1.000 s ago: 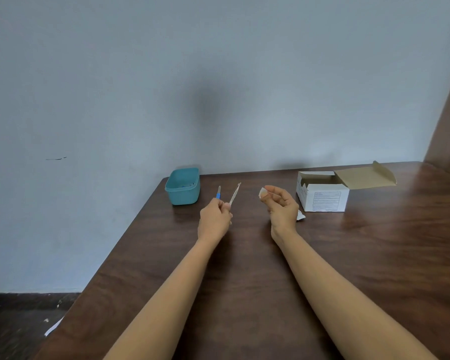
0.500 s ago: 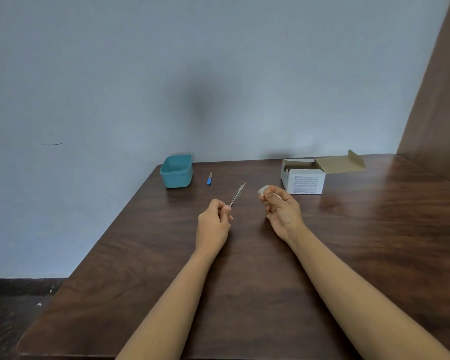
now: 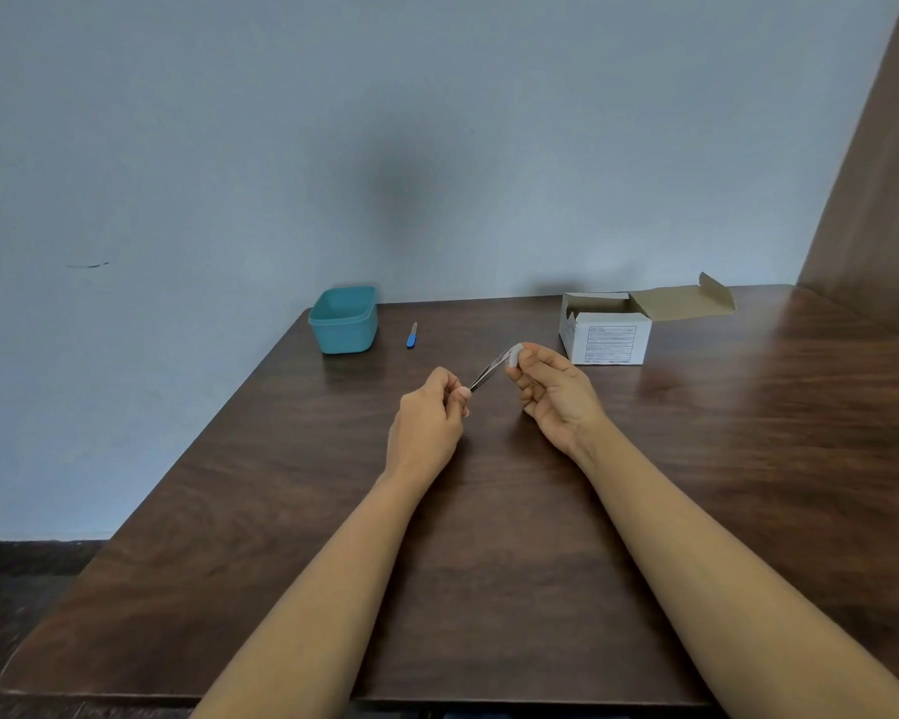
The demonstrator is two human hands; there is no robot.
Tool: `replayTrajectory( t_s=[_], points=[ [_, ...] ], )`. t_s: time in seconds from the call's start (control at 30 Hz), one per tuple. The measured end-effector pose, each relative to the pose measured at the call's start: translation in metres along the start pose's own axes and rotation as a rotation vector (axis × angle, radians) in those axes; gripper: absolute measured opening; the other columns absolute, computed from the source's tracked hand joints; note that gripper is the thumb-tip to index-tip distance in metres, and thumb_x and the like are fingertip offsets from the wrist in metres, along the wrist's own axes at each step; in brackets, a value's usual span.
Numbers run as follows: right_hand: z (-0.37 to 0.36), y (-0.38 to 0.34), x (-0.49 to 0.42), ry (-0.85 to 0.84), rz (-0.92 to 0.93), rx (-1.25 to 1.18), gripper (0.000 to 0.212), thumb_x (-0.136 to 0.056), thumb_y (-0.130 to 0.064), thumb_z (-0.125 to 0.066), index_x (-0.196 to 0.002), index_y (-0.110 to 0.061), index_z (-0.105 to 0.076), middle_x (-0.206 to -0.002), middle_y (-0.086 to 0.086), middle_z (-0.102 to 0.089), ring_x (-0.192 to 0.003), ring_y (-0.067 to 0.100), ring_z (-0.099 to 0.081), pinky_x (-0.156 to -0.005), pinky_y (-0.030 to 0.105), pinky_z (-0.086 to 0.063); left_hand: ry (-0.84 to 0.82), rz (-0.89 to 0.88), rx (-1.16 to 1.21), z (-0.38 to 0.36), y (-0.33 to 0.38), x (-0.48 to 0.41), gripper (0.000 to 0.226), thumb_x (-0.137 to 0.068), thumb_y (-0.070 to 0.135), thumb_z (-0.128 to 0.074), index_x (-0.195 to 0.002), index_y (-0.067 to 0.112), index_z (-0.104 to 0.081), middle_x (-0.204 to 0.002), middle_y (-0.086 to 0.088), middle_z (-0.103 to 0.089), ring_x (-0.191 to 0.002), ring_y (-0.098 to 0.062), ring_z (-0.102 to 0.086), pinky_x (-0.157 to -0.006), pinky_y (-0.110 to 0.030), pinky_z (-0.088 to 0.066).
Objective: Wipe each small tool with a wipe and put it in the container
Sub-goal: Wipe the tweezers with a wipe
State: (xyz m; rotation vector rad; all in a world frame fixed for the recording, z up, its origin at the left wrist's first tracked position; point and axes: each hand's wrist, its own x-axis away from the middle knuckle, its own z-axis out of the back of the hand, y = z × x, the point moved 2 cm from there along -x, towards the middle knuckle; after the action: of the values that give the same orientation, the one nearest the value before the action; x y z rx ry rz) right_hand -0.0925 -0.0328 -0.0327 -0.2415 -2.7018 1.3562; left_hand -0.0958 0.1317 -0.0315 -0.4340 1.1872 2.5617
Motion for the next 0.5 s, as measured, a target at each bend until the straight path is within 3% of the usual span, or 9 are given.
replayTrajectory(
  t_s=[0.5],
  points=[
    [-0.0072,0.0004,0.0062,0.025,0.132,0.123,0.009,-0.080,-0.009,-0.073,-0.082,-0.015,-0.067,-0.072,-0.004,-0.072,-0.068,0.006,-0.063,-0.054,0.015,-0.036,-0.025,-0.089,-0.069,-0.0049,0.0034,-0.0014,0.015,-0.098,0.033,-0.050,-0.090,0.021,-0.055,-0.075,0.008,-0.066,-0.070,-0.008,-0.061,-0.064,-0.032,-0.052]
  ],
)
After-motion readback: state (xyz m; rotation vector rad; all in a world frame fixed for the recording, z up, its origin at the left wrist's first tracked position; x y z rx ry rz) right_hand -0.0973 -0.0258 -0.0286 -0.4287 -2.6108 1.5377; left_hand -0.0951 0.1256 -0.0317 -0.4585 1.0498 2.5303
